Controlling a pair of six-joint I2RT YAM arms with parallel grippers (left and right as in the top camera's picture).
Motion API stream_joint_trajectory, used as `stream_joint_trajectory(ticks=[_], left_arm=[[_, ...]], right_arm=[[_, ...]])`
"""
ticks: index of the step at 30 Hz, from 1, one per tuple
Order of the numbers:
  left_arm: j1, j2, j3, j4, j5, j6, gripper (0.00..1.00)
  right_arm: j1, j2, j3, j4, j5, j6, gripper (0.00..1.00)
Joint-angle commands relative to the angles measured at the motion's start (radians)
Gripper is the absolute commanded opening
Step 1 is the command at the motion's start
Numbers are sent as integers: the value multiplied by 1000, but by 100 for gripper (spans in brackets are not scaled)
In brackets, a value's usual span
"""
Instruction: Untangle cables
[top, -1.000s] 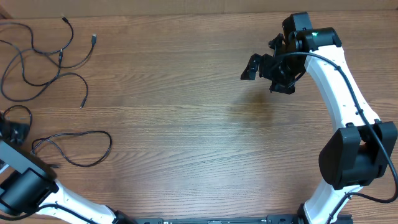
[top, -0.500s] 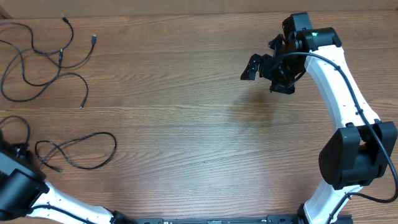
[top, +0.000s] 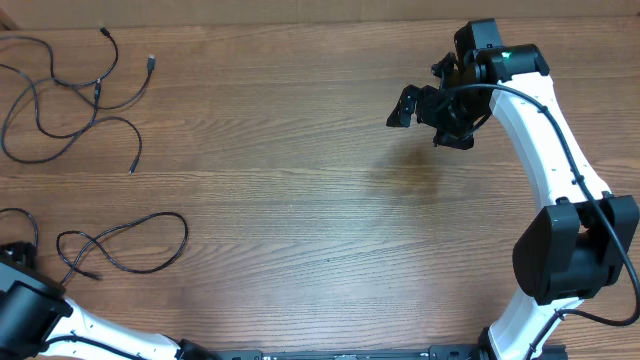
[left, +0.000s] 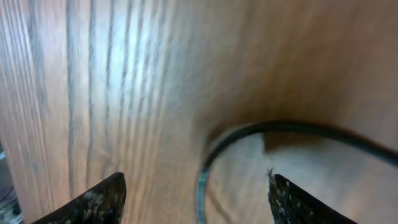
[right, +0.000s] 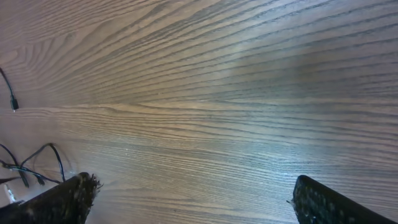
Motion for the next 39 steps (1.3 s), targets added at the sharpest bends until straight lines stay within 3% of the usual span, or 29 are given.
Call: stream_joint_trajectory(ticks=[1,7,14,22,26,30,31,32,36,38,39], left_arm=[[-51,-72,96,28,10,45,73],[-212,-150,141,213,284,177,75],[-446,-90,139,377,259,364,81],[-517,4,139,576,168,410,89],[-518,48,139,709,169,270,93],[-517,116,139,755,151,285,93],[-516,128,139,758,146,291,91],[-513,150,139,762,141,311,78],[-503,189,139,773,134,396,56],[-496,193,139,784,132,437,38],[-494,193,139,787,132,442,36]], right_arm=[[4,-40,-6,5,-8,0,100],[4,-40,-6,1,-8,0,100],[4,-40,-6,-18,-8,-1,100],[4,-40,-6,-47,-8,-1,100],[4,-40,-6,-45,-8,0,100],[4,-40,-6,-48,-8,0,100],[4,-40,-6,-48,-8,0,100],[4,-40,-6,-48,-8,0,100],[4,-40,-7,-48,-8,0,100],[4,-40,-7,-48,-7,0,100],[4,-40,-7,-48,-7,-1,100]])
